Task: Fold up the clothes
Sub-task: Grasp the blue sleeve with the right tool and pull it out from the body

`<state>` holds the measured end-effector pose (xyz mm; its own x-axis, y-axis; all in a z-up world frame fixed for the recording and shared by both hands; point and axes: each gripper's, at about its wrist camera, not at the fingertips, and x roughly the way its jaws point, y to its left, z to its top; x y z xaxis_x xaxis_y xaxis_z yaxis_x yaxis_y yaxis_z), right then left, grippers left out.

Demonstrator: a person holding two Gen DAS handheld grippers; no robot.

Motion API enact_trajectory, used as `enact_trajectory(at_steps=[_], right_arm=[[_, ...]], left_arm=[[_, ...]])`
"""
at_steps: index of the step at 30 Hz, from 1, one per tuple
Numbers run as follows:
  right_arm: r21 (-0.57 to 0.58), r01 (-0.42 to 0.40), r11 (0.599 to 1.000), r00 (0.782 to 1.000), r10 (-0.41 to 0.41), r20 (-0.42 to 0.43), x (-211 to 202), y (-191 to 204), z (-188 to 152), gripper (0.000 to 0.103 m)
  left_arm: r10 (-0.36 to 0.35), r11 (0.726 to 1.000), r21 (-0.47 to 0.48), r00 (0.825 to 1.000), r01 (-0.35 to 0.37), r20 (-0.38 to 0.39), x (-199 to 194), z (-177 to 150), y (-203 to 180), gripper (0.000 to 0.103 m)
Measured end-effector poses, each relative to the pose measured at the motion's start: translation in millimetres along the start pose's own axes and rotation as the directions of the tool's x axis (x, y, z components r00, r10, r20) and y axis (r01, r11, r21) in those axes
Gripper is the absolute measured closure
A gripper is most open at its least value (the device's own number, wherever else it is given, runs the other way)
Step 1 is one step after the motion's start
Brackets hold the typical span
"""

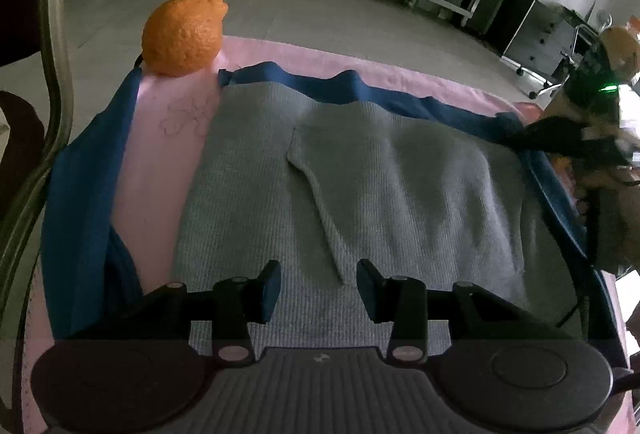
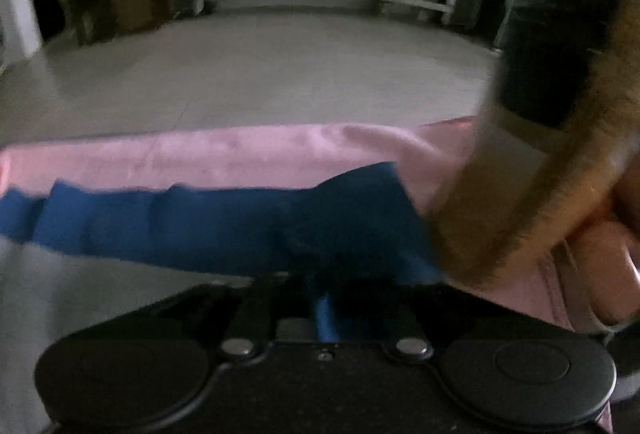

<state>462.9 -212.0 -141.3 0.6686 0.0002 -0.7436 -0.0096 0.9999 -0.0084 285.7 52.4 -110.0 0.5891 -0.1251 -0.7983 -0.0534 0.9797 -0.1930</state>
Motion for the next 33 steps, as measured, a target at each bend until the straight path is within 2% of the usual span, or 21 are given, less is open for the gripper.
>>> enact_trajectory(at_steps=[4, 8, 11, 14, 17, 21, 23, 25, 28, 30, 32, 33], right_arm=[[0.122, -0.081, 0.989, 0.989, 0.065, 0.134, -71, -38, -10, 0.101], [0.255, -0.160, 0.954, 0.953, 0.082, 0.290, -166, -98, -37, 0.101], [0.373, -0.191, 0.908, 0.926, 0.040, 0.376, -221, -159, -61, 0.101], [0.472, -0.164, 0.866, 0.908, -0.054, 0.414, -251, -222, -76, 0.101], [0.543, -0.105, 0.833, 0.909, -0.142, 0.393, -250, -275, -91, 0.101], [0.603, 0.031, 0.797, 0.930, -0.244, 0.274, -225, -321, -112, 0.101], [0.621, 0.050, 0.782, 0.934, -0.257, 0.248, -214, -336, -119, 0.101], [0.612, 0.057, 0.789, 0.930, -0.265, 0.255, -212, -343, -121, 0.101], [0.591, -0.046, 0.805, 0.912, -0.208, 0.354, -213, -353, -125, 0.101], [0.602, -0.053, 0.797, 0.908, -0.212, 0.361, -210, -360, -127, 0.101], [0.636, 0.012, 0.772, 0.922, -0.255, 0.292, -199, -368, -134, 0.096], [0.643, 0.064, 0.763, 0.939, -0.265, 0.220, -192, -371, -136, 0.088]], left_arm=[[-0.034, 0.998, 0.046, 0.999, 0.033, 0.016, -9, -7, -9, 0.063], [-0.079, 0.990, 0.122, 0.996, 0.073, 0.051, -24, -17, -25, 0.063], [-0.086, 0.985, 0.158, 0.992, 0.070, 0.097, -43, -29, -41, 0.063], [-0.121, 0.983, 0.153, 0.986, 0.103, 0.112, -60, -42, -60, 0.063], [-0.169, 0.975, 0.164, 0.982, 0.152, 0.090, -68, -58, -89, 0.063], [-0.196, 0.955, 0.235, 0.980, 0.182, 0.039, -65, -76, -137, 0.063], [-0.205, 0.946, 0.261, 0.978, 0.193, 0.021, -62, -80, -156, 0.063], [-0.223, 0.937, 0.276, 0.975, 0.213, 0.007, -61, -84, -172, 0.063], [-0.250, 0.921, 0.305, 0.968, 0.241, -0.007, -62, -92, -192, 0.063], [-0.257, 0.911, 0.326, 0.966, 0.254, -0.035, -59, -98, -201, 0.063], [-0.260, 0.901, 0.344, 0.963, 0.266, -0.066, -56, -104, -208, 0.063], [-0.263, 0.895, 0.351, 0.961, 0.275, -0.082, -55, -108, -210, 0.063]])
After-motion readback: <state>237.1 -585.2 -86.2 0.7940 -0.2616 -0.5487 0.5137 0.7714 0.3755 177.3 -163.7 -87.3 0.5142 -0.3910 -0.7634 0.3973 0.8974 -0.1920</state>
